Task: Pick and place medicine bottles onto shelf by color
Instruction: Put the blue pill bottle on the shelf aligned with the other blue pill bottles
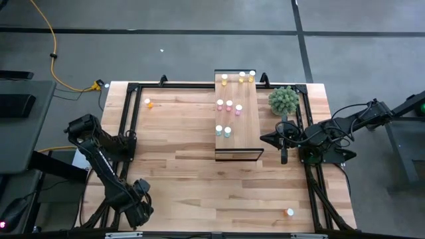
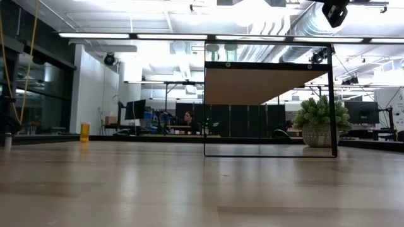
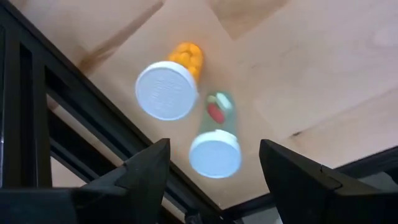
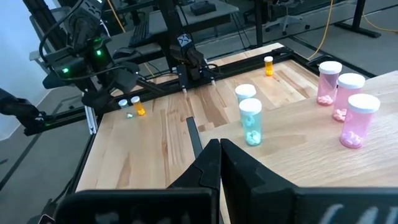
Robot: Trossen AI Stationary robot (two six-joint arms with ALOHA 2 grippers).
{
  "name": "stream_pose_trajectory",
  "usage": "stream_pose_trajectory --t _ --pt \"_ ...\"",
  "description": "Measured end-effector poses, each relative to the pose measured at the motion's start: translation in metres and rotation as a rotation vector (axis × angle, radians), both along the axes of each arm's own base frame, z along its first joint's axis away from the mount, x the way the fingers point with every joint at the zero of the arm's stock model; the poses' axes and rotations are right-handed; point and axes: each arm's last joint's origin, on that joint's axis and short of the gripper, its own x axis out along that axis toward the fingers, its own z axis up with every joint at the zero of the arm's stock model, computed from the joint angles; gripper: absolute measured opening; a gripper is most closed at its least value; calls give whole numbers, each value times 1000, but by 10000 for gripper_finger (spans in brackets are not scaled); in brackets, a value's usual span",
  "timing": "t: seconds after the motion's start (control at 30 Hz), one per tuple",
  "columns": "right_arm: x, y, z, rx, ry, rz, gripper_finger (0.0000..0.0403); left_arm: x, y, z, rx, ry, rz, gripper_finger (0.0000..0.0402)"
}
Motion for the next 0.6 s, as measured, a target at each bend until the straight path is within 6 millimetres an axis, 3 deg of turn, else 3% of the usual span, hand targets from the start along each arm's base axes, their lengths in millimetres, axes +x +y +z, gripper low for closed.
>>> stream_pose_trajectory --t 0.43,0.6 --pt "0 0 -1 18 5 -18 0 -2 2 -13 -23 -13 9 235" --pt "0 -1 -1 18 5 -19 0 -2 2 -13 -26 -7 10 212"
